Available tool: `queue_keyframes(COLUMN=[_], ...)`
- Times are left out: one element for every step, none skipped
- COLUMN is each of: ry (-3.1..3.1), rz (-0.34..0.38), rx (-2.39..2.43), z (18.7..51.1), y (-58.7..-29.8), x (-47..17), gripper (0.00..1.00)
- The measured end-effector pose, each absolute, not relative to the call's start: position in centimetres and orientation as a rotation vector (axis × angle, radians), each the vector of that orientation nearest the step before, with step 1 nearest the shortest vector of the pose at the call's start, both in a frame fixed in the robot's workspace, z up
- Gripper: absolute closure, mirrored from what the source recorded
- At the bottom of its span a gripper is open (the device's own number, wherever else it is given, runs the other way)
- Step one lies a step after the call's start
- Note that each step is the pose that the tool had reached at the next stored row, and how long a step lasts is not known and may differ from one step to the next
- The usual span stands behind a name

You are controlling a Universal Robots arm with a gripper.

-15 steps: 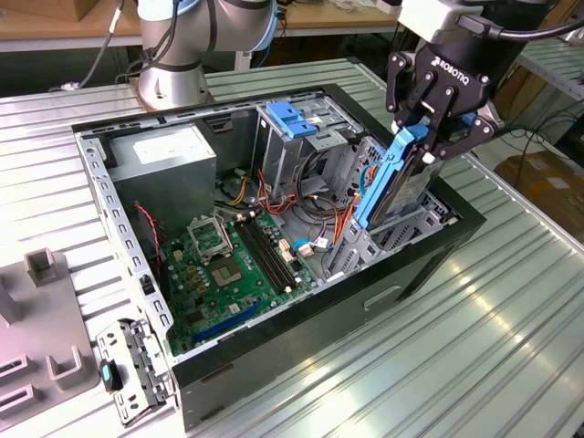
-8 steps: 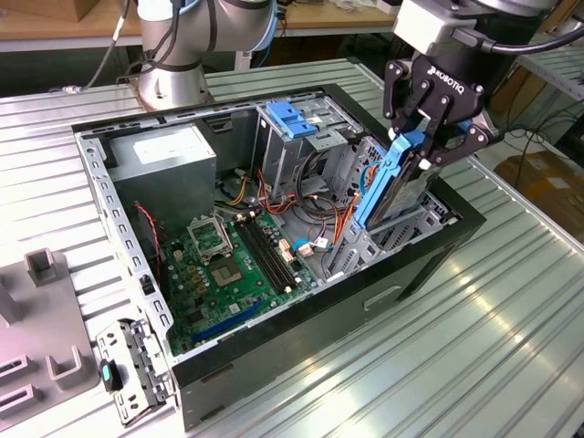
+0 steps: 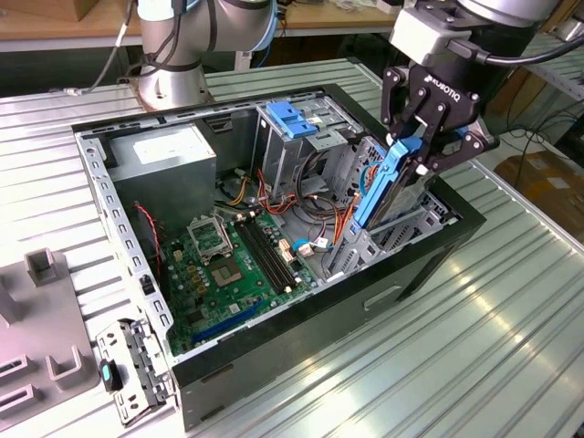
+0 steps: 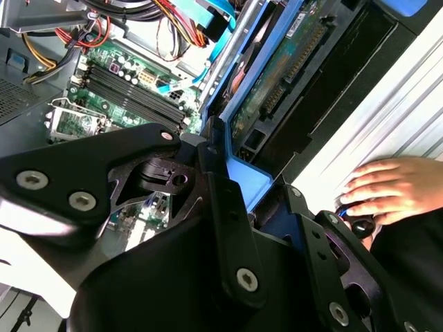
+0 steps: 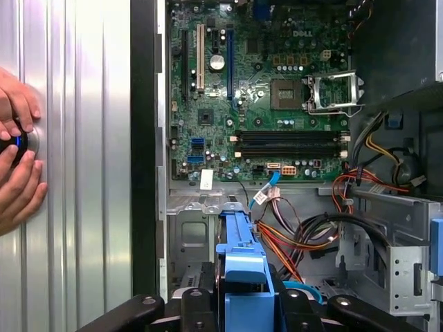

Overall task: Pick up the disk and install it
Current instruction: 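Pick up the disk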

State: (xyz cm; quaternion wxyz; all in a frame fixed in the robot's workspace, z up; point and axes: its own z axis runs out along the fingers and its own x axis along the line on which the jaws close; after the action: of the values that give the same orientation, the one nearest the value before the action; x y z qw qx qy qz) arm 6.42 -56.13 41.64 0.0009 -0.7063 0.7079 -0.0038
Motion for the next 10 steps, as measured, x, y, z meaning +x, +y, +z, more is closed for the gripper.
queue_keyframes(ry=[2.223,2.223,2.223,2.223,2.223,2.223,2.223,2.223,2.223,2.223], rz=[-0.012,-0.012,-0.012,-0.012,-0.012,-0.012,-0.012,-0.012,-0.012,-0.012], rx=[-2.218,-2.218,-2.218,-2.218,-2.218,-2.218,-2.218,-2.218,-2.218,-2.218], z=[41.53,41.4,41.32,41.24,41.1,40.96,40.86,40.77,40.68,40.59], y=[-56.14,-56.15,-56.15,-56.16,-56.18,-56.19,-56.21,-56.22,-56.23,-56.24], x=[6.43,6.43,6.43,6.43,6.43,6.43,6.44,6.44,6.44,6.44], gripper=[0.63,0.63,0.63,0.63,0.63,0.63,0.63,0.63,0.63,0.63])
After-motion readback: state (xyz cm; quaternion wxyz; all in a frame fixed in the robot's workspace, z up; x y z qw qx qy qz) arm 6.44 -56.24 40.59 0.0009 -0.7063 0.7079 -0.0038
